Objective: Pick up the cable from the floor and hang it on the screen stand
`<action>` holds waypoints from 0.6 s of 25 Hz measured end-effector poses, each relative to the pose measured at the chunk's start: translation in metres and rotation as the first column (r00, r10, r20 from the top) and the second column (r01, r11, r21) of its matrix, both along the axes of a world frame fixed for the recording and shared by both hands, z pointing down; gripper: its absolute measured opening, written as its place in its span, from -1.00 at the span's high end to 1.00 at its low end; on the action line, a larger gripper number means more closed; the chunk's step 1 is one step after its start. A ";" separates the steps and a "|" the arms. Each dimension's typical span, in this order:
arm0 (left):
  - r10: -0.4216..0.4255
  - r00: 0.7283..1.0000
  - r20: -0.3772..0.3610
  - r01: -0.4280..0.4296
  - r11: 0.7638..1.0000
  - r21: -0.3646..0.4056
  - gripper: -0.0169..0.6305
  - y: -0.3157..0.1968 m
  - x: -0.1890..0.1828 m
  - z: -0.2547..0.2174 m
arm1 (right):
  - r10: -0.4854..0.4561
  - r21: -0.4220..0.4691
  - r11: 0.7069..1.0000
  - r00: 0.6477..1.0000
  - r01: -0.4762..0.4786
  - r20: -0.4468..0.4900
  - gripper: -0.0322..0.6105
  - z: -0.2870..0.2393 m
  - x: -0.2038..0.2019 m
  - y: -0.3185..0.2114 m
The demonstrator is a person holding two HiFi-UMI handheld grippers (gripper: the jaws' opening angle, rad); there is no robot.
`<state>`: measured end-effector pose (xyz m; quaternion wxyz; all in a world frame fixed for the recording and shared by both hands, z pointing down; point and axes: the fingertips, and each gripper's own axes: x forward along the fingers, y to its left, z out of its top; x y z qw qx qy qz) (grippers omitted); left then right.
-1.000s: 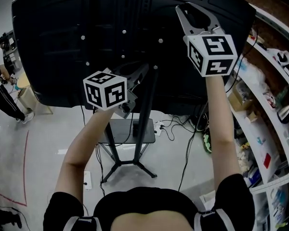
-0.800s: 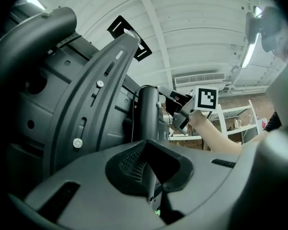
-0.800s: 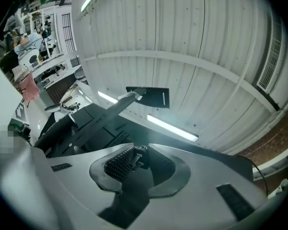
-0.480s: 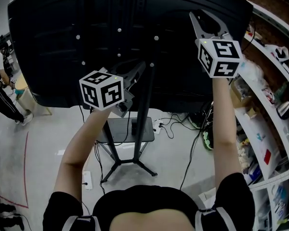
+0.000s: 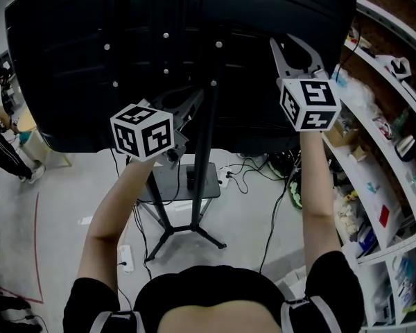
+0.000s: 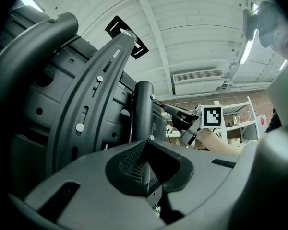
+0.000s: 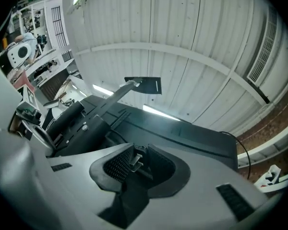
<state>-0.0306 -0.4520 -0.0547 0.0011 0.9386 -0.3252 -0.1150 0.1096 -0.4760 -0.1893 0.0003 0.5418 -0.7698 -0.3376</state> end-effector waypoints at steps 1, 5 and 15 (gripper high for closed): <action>0.001 1.000 0.000 -0.001 1.000 -0.003 0.93 0.001 0.000 0.002 | 0.001 -0.007 1.000 1.000 -0.001 0.004 0.57 0.005 0.001 0.000; -0.003 1.000 0.002 0.003 1.000 -0.018 0.93 0.004 -0.001 0.015 | 0.003 -0.035 0.999 1.000 -0.002 0.010 0.57 0.025 0.002 -0.002; -0.014 1.000 -0.006 0.014 0.999 -0.031 0.93 0.016 -0.008 0.029 | -0.047 -0.113 0.992 0.999 0.049 0.015 0.57 0.082 -0.024 0.000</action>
